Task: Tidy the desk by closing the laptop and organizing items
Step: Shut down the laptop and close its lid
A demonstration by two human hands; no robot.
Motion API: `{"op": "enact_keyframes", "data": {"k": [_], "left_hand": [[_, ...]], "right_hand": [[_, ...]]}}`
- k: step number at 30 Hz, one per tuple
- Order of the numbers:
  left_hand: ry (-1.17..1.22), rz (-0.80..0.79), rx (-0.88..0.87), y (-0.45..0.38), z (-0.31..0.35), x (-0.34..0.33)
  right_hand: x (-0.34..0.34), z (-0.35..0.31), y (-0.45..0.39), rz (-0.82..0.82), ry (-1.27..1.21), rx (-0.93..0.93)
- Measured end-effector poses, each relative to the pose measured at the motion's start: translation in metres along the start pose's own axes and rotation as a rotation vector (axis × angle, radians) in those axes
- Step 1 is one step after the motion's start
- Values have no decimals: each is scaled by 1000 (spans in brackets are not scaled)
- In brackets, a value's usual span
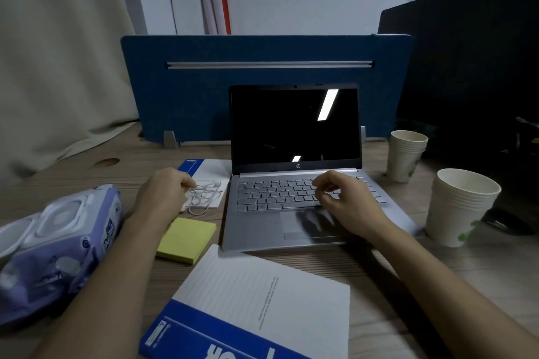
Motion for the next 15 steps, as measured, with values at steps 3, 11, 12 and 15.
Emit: {"op": "enact_keyframes", "data": {"k": [3, 11, 12, 15], "left_hand": [[19, -17, 40, 0, -4, 2], [213, 45, -175, 15, 5, 1], [234, 58, -192, 17, 7, 1], [281, 60, -225, 21, 15, 1]], "right_hand": [[1, 0, 0, 4, 7, 4], [1, 0, 2, 12, 4, 10], [1, 0, 2, 13, 2, 11], [1, 0, 2, 15, -2, 16]]}}
Point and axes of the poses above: each hand's wrist, its own y-axis away from the middle knuckle, its own x-axis out of the back of the hand, z = x × y, the point moved 1 cm from there along -y, towards the middle knuckle, and after that the axes turned 1 degree about -z, right-handed, at the moved point
